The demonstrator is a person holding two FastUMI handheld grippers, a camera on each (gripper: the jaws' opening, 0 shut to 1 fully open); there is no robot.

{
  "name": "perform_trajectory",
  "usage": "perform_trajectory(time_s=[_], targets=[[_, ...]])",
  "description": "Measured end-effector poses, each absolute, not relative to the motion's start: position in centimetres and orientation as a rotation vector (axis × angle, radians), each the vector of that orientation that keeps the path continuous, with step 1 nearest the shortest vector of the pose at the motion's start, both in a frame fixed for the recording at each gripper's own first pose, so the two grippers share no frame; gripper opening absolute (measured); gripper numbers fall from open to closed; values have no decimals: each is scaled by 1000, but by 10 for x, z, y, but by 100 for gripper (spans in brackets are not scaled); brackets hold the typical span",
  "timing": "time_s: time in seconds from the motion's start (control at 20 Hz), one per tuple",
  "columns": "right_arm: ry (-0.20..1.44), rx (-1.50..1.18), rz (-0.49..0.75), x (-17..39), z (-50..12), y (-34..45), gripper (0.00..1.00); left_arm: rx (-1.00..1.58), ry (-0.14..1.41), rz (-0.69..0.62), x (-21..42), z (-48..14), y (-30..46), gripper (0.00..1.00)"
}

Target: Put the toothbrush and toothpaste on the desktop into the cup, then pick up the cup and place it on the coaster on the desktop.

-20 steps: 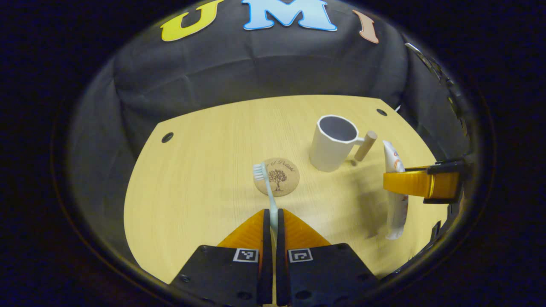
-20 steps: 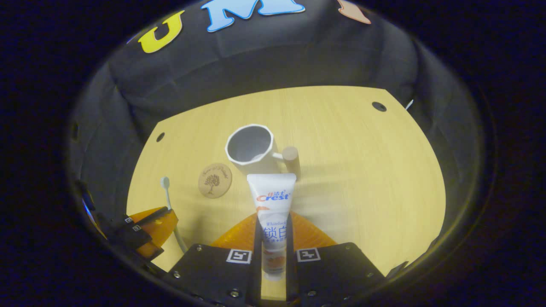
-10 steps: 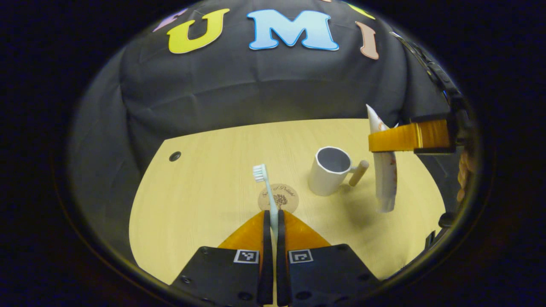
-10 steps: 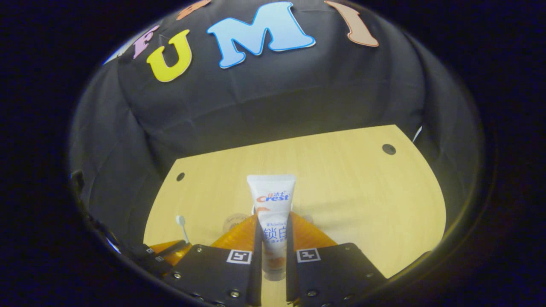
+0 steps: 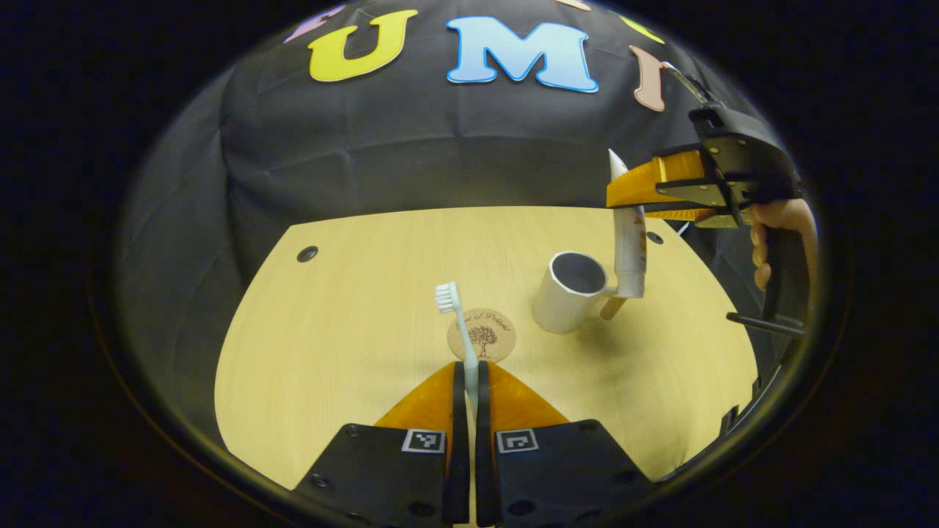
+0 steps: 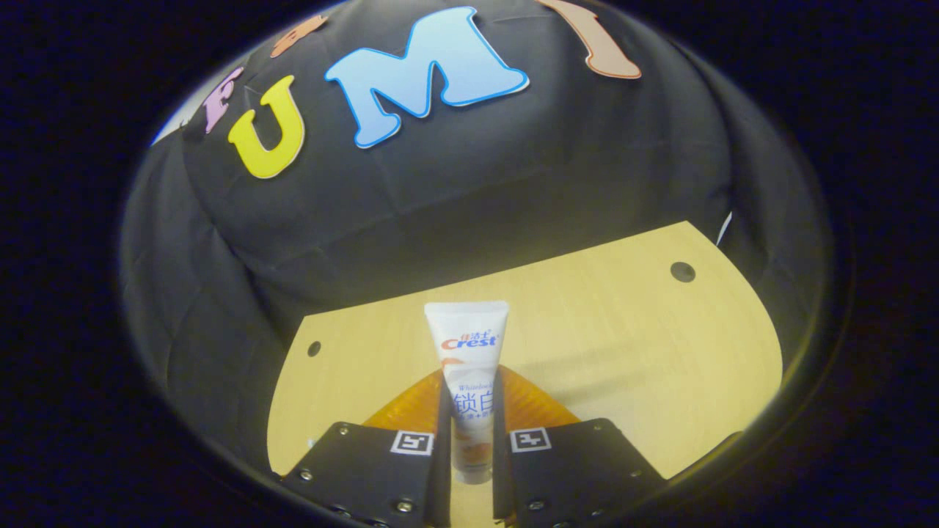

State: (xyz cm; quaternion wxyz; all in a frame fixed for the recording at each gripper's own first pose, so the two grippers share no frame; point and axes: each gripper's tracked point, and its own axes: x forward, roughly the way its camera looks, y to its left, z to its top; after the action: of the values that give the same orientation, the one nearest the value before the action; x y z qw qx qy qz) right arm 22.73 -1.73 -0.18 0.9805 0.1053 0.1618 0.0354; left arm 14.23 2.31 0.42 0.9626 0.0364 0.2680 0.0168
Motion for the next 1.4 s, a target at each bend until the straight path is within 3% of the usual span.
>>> perform_trajectory(time_s=[0.55, 0.95, 1.35, 1.4], targets=[[252, 181, 41, 285, -11, -12, 23, 34, 523, 58, 117, 12, 34, 11], [268, 101, 27, 292, -37, -3, 25, 21, 530, 89, 104, 9, 49, 11], [321, 98, 56, 277, -54, 2, 45, -3, 533, 96, 105, 9, 54, 11], [319, 99, 55, 277, -54, 3, 41, -3, 531, 95, 105, 7, 54, 11]])
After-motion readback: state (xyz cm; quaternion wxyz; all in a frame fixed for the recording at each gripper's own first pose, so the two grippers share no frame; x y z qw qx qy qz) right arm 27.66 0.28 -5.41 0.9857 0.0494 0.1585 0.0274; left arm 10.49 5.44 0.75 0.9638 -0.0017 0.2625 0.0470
